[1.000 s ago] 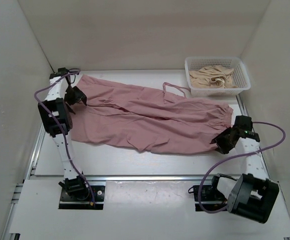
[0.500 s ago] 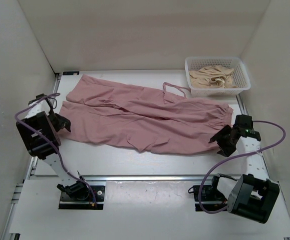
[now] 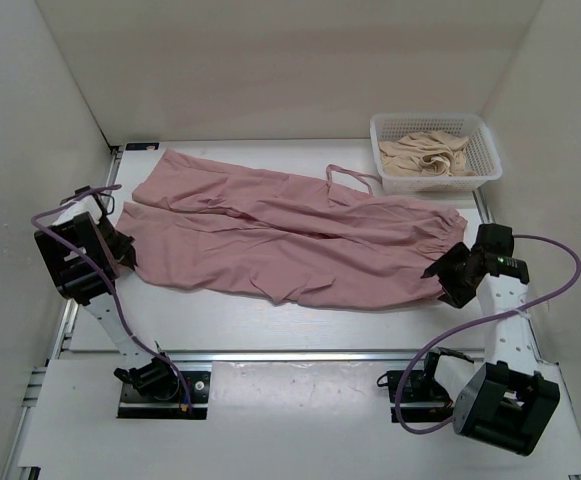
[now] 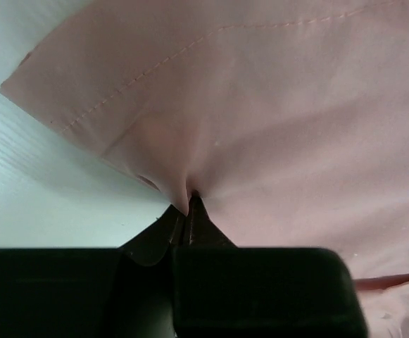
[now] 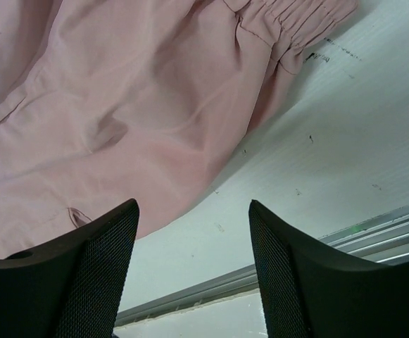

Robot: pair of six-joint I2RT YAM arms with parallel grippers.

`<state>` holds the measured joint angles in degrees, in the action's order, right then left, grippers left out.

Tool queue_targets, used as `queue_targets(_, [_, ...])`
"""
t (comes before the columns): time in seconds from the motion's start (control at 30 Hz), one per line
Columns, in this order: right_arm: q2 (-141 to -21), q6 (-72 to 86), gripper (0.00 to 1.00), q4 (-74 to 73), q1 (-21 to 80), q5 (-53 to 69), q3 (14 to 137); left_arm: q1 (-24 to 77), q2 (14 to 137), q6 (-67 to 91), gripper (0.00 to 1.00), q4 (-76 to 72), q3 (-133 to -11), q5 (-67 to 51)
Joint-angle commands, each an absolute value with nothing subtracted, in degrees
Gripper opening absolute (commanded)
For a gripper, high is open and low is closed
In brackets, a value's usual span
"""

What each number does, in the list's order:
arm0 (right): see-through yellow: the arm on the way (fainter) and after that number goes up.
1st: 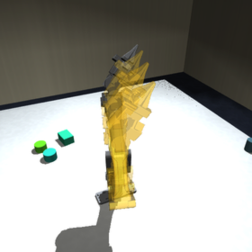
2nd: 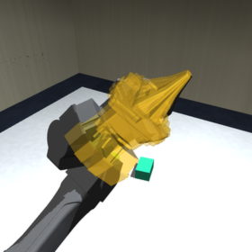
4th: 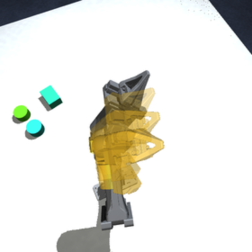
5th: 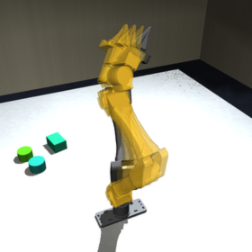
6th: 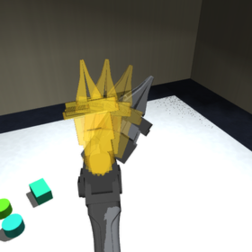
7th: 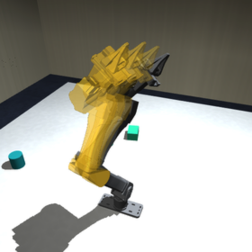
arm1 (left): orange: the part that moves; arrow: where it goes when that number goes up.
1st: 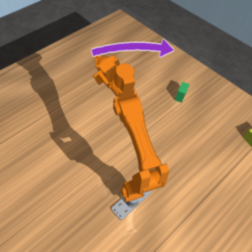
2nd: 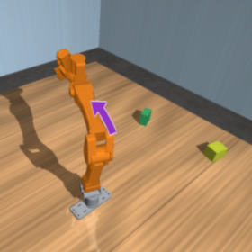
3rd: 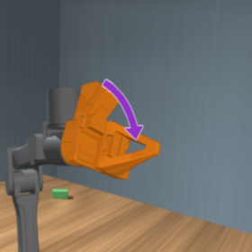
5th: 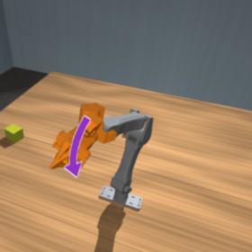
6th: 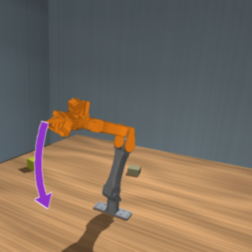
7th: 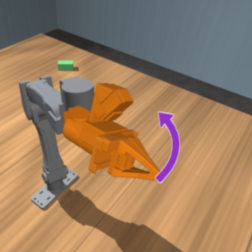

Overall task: Fold and stack the trousers
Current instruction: Fold the trousers

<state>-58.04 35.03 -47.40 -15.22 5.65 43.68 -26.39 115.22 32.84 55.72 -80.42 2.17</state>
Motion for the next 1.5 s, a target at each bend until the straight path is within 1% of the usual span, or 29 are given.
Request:
queue_targets(0.0, [-55.47,35.95,0.69,-49.65,-14.85,6.59,45.70,-26.54,116.64,33.31,0.10,52.99,-82.79,1.76])
queue_targets(0.07, [-54.84,36.47,0.69,-50.27,-14.85,6.06,45.18,-26.54,114.45,33.31,0.10,53.53,-84.02,1.76])
queue_targets(0.17, [-55.71,37.00,0.70,-49.58,-14.85,7.20,44.39,-26.54,107.16,33.31,0.10,54.84,-84.02,1.76])
queue_targets(0.2, [-56.77,37.00,0.80,-48.53,-14.85,9.99,43.34,-26.54,103.22,33.31,0.10,54.84,-84.02,1.15])
queue_targets(0.23, [-59.91,36.39,0.87,-47.30,-14.85,11.50,43.33,-26.54,101.62,33.31,0.10,54.32,-83.33,1.14])
queue_targets(0.3, [-63.00,35.77,0.88,-46.50,-14.85,12.39,42.72,-26.02,98.89,32.17,0.10,54.32,-83.32,0.53])
queue_targets(0.43, [-63.20,38.66,0.77,-43.43,-15.91,9.59,41.23,-26.02,98.88,32.17,0.10,55.02,-84.54,0.00])
queue_targets(0.47, [-62.67,39.45,0.69,-42.81,-15.91,8.71,41.22,-26.02,99.40,31.65,0.10,55.54,-84.55,0.00])
queue_targets(0.5, [-61.88,40.07,0.66,-42.28,-15.91,8.18,40.52,-26.02,99.40,31.64,0.10,56.24,-85.25,0.00])
queue_targets(0.63, [-62.92,42.01,0.56,-40.96,-15.91,4.49,39.11,-26.02,99.93,31.64,0.10,56.25,-86.30,0.00])
queue_targets(0.8, [-66.17,44.11,0.55,-32.45,-15.91,5.88,34.28,-26.02,99.93,31.64,0.10,56.78,-86.92,0.00])
queue_targets(0.9, [-69.24,45.26,0.55,-30.67,-14.68,4.49,33.66,-26.02,101.16,31.64,0.10,56.78,-87.63,-0.62])
queue_targets(0.93, [-70.04,45.26,0.54,-29.98,-14.16,3.96,33.66,-26.02,101.16,31.64,0.10,56.78,-88.32,-1.14])
queue_targets(0.97, [-70.83,45.26,0.49,-29.36,-14.15,3.96,33.66,-26.02,101.68,31.64,0.10,57.39,-89.20,-1.93])
queue_targets(1.0, [-70.84,45.26,0.32,-29.36,-14.15,3.26,33.66,-26.02,101.69,32.25,0.10,57.39,-89.21,-1.93])
queue_targets(1.03, [-70.84,45.26,0.17,-29.36,-14.15,2.47,33.66,-26.02,101.69,32.26,0.10,57.91,-89.91,-2.46])
queue_targets(1.07, [-69.88,44.74,0.06,-29.88,-14.15,1.94,35.14,-26.02,101.69,32.26,0.10,57.92,-90.87,-2.46])
queue_targets(1.1, [-68.92,44.74,0.00,-32.93,-14.15,0.98,36.55,-26.02,101.69,32.26,0.10,58.44,-91.40,-2.98])
queue_targets(1.3, [-55.12,40.88,0.00,-44.71,-14.15,-5.70,47.18,-26.02,98.27,33.40,0.10,62.04,-97.64,-3.77])
queue_targets(1.33, [-54.41,40.09,0.00,-45.95,-14.15,-6.23,50.85,-26.54,98.26,33.40,0.10,62.05,-98.60,-3.78])
queue_targets(1.47, [-55.01,39.29,0.00,-51.32,-14.15,-6.86,58.95,-27.07,97.73,33.93,0.10,64.86,-104.22,-4.83])
